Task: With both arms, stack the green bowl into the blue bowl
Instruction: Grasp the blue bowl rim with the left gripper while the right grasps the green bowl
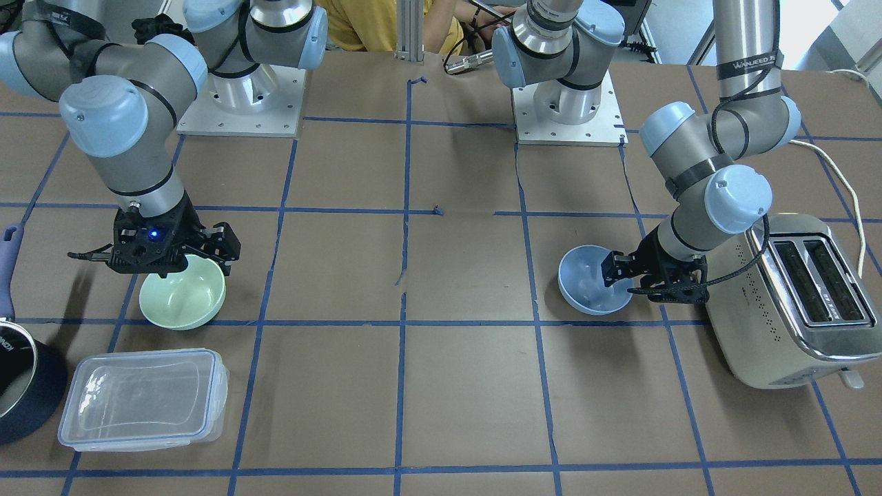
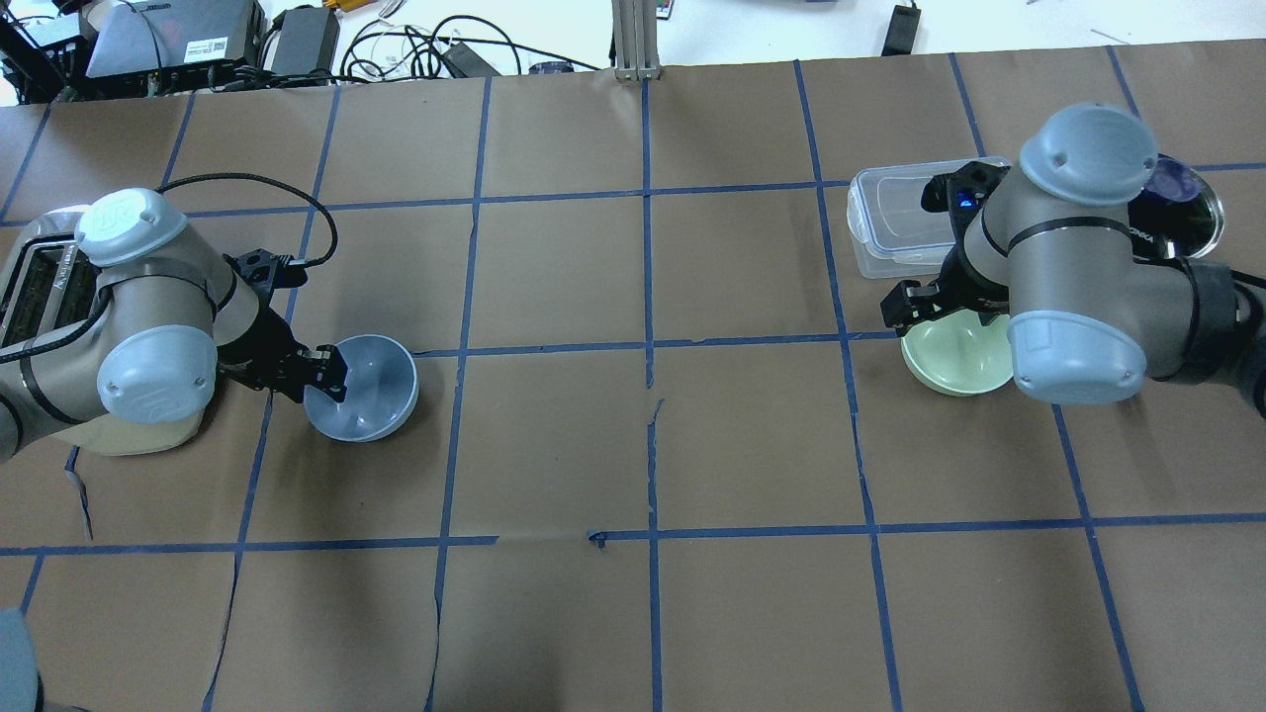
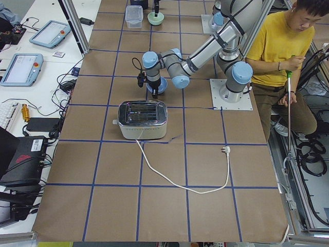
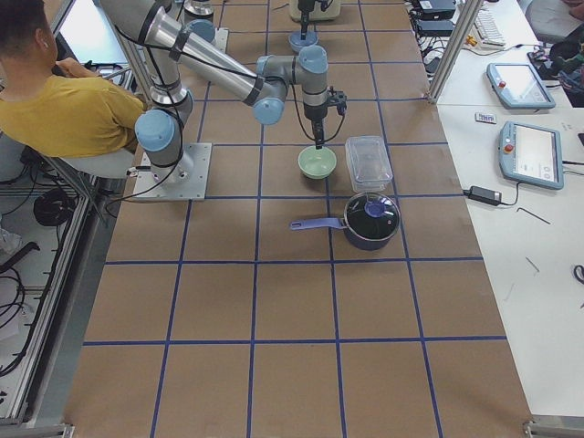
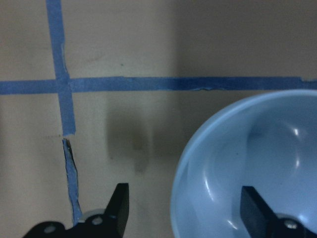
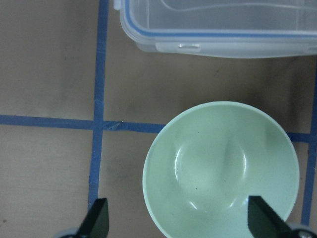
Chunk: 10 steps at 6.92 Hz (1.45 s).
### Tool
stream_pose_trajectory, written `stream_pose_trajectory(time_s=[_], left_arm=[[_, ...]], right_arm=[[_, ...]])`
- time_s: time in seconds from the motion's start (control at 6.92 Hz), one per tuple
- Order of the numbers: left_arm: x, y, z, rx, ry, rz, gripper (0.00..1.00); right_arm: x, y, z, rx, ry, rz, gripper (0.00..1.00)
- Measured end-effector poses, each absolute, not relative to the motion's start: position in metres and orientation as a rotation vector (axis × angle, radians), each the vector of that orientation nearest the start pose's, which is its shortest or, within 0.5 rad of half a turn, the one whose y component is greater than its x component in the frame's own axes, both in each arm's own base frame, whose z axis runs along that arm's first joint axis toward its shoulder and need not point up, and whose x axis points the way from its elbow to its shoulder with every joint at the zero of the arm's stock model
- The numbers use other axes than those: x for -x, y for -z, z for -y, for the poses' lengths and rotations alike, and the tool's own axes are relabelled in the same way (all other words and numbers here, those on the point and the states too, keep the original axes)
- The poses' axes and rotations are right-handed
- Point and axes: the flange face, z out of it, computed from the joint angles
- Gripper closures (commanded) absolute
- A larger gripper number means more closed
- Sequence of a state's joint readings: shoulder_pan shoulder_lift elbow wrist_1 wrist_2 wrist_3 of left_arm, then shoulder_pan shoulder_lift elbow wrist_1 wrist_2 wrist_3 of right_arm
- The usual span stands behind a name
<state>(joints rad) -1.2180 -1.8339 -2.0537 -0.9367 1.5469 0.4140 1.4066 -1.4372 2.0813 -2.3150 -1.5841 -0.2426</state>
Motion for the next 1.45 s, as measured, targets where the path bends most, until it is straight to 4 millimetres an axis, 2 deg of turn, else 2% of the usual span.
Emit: stream_pose_trajectory(time_s=[0.29,0.43,0.58,0.72,0.87,1.01,1.16,1.3,1.45], left_arm=[[-0.032,-0.209,0.507,-0.123,-0.083,-3.263,0.89],[-0.022,-0.216,0.510,-0.126,-0.045,-3.298,0.89],[-0.002,-0.228,0.515,-0.106,-0.011,-3.327,0.88],[0.033,-0.246,0.527,-0.091,0.031,-3.340,0.88],[0.080,-0.262,0.542,-0.061,0.063,-3.344,0.88],[0.136,-0.270,0.548,0.017,0.067,-3.352,0.88],[0.188,-0.268,0.543,0.058,0.054,-3.353,0.88],[0.221,-0.258,0.539,0.063,0.038,-3.350,0.88],[0.240,-0.245,0.536,0.058,0.019,-3.347,0.88]], right_arm=[[-0.050,-0.239,0.493,0.135,0.119,-3.160,0.00],[-0.051,-0.236,0.493,0.168,0.136,-3.147,0.00],[-0.054,-0.230,0.491,0.229,0.148,-3.128,0.00],[-0.055,-0.221,0.489,0.270,0.159,-3.118,0.00],[-0.055,-0.212,0.488,0.292,0.162,-3.114,0.06],[-0.056,-0.209,0.487,0.318,0.165,-3.112,0.42],[-0.054,-0.208,0.487,0.351,0.167,-3.111,0.82],[-0.051,-0.207,0.487,0.367,0.165,-3.114,1.00],[-0.049,-0.207,0.487,0.375,0.160,-3.120,1.00]])
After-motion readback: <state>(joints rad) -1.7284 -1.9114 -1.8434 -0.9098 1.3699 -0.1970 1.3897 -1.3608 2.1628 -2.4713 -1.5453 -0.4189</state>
